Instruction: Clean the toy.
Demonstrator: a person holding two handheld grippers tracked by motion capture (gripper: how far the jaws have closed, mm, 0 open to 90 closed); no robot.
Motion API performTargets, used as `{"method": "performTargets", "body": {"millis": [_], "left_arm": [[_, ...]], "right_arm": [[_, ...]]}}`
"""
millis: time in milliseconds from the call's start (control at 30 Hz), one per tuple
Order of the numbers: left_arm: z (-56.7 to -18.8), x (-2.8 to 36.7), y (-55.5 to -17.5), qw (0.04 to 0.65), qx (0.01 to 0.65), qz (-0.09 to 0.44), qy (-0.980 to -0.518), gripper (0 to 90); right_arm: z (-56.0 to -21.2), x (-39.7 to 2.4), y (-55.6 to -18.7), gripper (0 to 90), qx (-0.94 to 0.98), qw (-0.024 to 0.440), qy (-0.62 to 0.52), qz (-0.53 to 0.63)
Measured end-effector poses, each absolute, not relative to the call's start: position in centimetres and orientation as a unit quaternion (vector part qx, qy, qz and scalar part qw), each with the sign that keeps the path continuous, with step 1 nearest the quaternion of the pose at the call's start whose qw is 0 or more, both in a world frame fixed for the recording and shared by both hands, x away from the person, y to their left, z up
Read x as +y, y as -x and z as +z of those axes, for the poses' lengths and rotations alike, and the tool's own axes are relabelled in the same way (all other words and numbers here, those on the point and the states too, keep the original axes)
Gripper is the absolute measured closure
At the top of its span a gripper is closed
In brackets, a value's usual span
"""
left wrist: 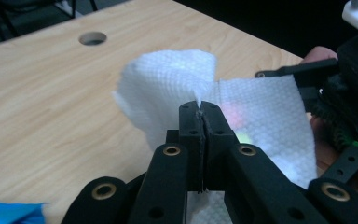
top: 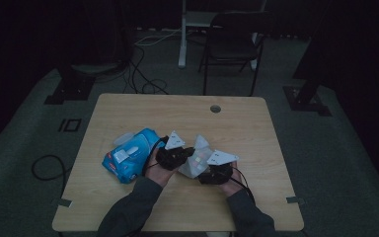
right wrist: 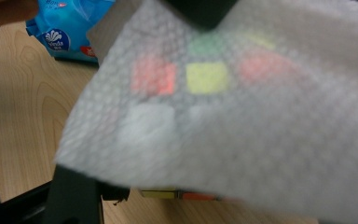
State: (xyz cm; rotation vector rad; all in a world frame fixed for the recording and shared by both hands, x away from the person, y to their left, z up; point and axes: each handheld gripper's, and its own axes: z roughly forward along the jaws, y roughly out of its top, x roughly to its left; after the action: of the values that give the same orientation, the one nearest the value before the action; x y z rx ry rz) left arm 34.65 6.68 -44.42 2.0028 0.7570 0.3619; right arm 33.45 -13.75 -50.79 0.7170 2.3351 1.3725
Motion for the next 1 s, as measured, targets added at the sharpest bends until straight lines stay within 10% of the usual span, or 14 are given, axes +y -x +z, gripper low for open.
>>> {"method": "performTargets", "body": {"millis": [433,1000], "left_arm": [[-43.3,7.9,-34.8,0.435,0.338,0.229,-0.803,89.7],[-45.0,4.2,-32.8,0.447,0.260,0.169,-0.839,89.7]], "right_arm": [[-50.9,-13.8,-33.5,34.5,0.822,0.167,-0.253,0.483],[-50.8,-14.0,-33.6,34.5,0.818,0.167,-0.262,0.484]]}}
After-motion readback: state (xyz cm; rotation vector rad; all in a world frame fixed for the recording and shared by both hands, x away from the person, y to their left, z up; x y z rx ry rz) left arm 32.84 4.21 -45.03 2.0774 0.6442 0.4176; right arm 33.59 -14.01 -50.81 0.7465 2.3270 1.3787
